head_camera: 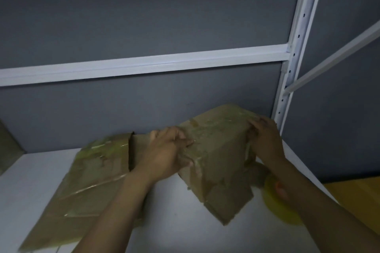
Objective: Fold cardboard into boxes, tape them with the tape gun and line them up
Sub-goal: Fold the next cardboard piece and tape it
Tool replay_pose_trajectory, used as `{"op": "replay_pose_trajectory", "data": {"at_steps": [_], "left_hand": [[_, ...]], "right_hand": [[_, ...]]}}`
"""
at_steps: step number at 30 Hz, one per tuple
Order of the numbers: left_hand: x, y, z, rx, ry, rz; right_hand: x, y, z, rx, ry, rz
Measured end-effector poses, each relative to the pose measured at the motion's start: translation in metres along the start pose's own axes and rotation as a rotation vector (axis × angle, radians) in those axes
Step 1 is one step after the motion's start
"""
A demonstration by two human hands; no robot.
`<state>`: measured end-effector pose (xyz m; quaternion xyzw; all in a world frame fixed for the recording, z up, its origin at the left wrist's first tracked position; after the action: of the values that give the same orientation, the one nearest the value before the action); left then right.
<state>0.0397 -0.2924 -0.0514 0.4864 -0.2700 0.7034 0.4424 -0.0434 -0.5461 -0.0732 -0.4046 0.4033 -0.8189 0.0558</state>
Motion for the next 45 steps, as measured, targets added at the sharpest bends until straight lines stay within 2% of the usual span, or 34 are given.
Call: {"op": "replay_pose_trajectory", "data": {"at_steps": [5, 9, 12, 14, 18, 23, 26, 28, 31, 35, 38, 40, 43, 45], "left_hand": [[-0.011, -0.006, 0.002, 0.019, 0.012, -0.259], [0.003, 0.024, -0.002, -0.104, 0.148, -0.045], [0.0, 0.049, -0.009, -0.198, 0.274, -0.076], [-0.009, 0.053, -0.011, -0.168, 0.274, -0.103], [-0.023, 0.057, 0.0, -0.011, 0.19, -0.024], [-0.033, 0.063, 0.017, 0.033, 0.118, 0.057], [-0.036, 0.069, 0.02, 0.086, 0.101, 0.078], [-0.04, 0.077, 0.024, 0.137, 0.121, 0.047], [-0.042, 0.086, 0.024, 0.244, 0.124, 0.039], [-0.038, 0.096, 0.015, 0.263, 0.178, 0.127], [-0.024, 0.137, 0.002, 0.18, 0.417, 0.078], [-0.021, 0.169, -0.002, 0.184, 0.463, -0.1], [-0.034, 0.191, 0.001, 0.352, 0.289, -0.464], [-0.04, 0.193, 0.002, 0.414, 0.255, -0.725]], "right_hand": [[-0.014, -0.004, -0.017, -0.084, -0.206, 0.073], [-0.027, -0.023, -0.049, -0.158, -0.381, 0.261], [-0.035, -0.032, -0.055, -0.126, -0.438, 0.323], [-0.037, -0.03, -0.047, -0.148, -0.435, 0.334], [-0.026, -0.032, -0.026, -0.043, -0.411, 0.131], [0.026, 0.022, -0.04, -0.039, -0.2, -0.221], [0.049, 0.092, -0.054, -0.184, -0.21, -0.568], [0.05, 0.138, -0.062, -0.31, -0.282, -0.66], [0.044, 0.17, -0.071, -0.367, -0.345, -0.591], [0.051, 0.157, -0.076, -0.321, -0.283, -0.485], [0.063, 0.134, -0.083, -0.21, -0.188, -0.313], [0.075, 0.114, -0.089, -0.137, -0.114, -0.192], [0.097, 0.077, -0.093, -0.056, -0.026, 0.029], [0.109, 0.057, -0.09, -0.039, -0.005, 0.215]]}}
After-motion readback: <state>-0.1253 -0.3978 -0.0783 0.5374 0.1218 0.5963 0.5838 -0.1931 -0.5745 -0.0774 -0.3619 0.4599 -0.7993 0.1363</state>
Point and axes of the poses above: each hand's wrist, its own z-axis towards the middle knuckle, its own x-axis out of the back of the hand, y = z × x, the point moved 7 cm from there along z, towards the middle knuckle, and after that the axes turned 6 degrees about -x, right-handed, at the moved point
